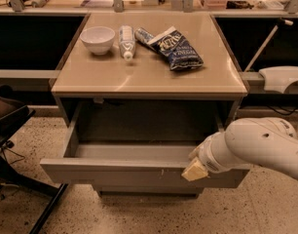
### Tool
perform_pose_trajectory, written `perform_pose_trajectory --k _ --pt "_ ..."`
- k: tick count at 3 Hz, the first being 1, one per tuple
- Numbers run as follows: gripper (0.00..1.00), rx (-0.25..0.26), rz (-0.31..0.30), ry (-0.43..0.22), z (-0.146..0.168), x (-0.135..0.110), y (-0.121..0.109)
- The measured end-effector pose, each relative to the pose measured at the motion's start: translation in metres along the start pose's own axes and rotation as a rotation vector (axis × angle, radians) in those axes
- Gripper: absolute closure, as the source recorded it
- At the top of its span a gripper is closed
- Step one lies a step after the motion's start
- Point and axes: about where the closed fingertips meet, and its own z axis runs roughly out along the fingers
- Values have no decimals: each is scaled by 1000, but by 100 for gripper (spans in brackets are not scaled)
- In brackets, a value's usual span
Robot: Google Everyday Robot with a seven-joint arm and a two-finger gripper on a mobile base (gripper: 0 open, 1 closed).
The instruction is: Open top drawer
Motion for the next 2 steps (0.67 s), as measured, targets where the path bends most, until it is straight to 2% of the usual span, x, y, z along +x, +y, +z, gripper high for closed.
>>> perform_pose_trajectory --k 1,2 --pt "100 34 -1 -18 -5 6 5" --pt "100 34 -1 -18 -5 5 6"
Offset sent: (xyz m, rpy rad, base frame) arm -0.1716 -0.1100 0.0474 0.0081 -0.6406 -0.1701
